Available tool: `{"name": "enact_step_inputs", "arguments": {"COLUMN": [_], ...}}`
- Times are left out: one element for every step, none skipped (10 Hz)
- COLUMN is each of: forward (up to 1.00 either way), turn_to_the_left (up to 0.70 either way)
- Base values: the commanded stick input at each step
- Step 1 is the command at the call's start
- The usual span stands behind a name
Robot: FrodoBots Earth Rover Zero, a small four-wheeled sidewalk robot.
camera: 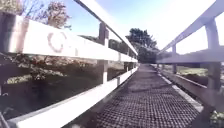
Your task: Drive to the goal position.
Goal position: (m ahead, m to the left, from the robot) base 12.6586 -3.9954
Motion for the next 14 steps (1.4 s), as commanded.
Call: {"name": "enact_step_inputs", "arguments": {"forward": [0.0,0.0,0.0,0.0,0.0,0.0,0.0,0.0,0.0,0.0,0.02,0.35,0.68,0.7], "turn_to_the_left": [-0.7,-0.7,-0.7,-0.7,-0.53,-0.44,0.0,0.0,0.0,0.0,0.0,-0.07,-0.13,-0.13]}}
